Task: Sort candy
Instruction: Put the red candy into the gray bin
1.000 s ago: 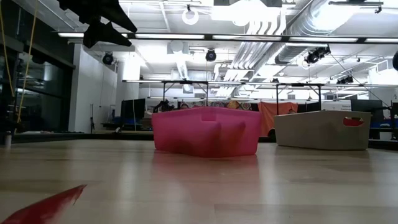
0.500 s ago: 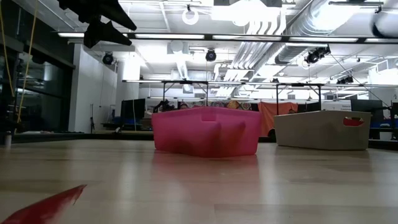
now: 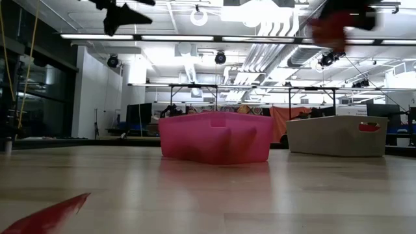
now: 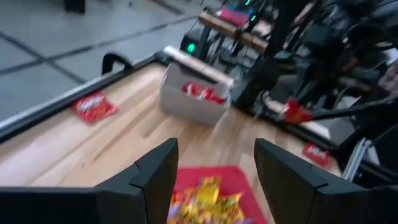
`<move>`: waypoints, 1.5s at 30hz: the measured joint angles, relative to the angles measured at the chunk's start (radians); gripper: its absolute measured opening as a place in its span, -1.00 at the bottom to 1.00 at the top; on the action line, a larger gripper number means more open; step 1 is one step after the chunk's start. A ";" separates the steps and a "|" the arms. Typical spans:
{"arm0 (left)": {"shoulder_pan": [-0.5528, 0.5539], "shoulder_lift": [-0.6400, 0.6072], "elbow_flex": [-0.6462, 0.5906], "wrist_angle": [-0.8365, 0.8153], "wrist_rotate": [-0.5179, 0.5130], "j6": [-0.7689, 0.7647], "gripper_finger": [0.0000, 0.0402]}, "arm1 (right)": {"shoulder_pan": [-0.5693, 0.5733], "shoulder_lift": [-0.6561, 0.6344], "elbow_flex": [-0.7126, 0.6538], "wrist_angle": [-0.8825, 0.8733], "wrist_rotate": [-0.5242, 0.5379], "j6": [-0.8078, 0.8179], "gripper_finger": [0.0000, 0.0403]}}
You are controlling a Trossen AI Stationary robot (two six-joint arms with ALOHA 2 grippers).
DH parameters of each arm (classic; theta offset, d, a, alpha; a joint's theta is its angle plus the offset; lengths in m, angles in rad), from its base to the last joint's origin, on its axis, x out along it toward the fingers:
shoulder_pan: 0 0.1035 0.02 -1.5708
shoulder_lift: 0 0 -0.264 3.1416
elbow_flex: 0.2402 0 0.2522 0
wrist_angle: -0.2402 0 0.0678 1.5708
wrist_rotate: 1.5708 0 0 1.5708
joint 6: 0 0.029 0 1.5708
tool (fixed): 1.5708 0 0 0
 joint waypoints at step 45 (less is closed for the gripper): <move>-0.183 0.250 0.000 0.497 0.091 0.029 -0.01 | -0.991 0.138 -0.160 0.063 -0.208 -0.641 -0.89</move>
